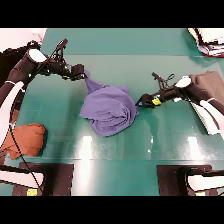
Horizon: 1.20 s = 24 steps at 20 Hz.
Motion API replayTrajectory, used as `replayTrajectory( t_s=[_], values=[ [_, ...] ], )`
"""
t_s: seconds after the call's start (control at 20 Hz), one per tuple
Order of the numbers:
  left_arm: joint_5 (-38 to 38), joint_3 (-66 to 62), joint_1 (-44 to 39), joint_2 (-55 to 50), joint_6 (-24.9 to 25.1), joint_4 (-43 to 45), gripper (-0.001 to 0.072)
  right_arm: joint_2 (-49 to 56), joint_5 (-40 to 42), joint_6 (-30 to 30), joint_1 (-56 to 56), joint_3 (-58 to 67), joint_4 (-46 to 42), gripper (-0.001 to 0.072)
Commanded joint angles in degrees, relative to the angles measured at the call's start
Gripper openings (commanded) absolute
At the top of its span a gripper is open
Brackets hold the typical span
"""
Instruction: Fold the shirts.
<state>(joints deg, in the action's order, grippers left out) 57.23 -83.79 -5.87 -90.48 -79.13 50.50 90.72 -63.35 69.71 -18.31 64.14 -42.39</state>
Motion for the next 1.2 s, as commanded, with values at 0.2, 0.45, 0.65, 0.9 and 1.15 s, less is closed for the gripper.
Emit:
replayTrajectory(
  t_s=[0.2,0.45,0.65,0.9,1.15],
  values=[
    [2.3,-0.1,0.0,0.3,0.1,0.3,0.0023,6.6,-1.5,-2.2,-4.5,8.8,-0.1,0.0013],
    [2.4,-4.0,0.1,10.1,-0.1,9.0,0.0023,-1.6,-3.8,-1.6,-3.7,18.1,-12.9,0.0012],
    [3.4,-12.7,0.1,23.4,-1.5,16.9,0.0023,-13.2,-8.1,-1.6,0.9,27.7,-16.3,0.0012],
    [1.6,-22.9,0.1,36.8,-1.9,17.4,0.0023,-24.8,-9.0,-0.5,6.0,37.6,-16.1,0.0012],
    [-1.3,-32.0,0.1,40.9,-2.1,16.9,0.0023,-32.7,-8.6,-0.3,6.3,43.0,-16.2,0.0012]
  ],
)
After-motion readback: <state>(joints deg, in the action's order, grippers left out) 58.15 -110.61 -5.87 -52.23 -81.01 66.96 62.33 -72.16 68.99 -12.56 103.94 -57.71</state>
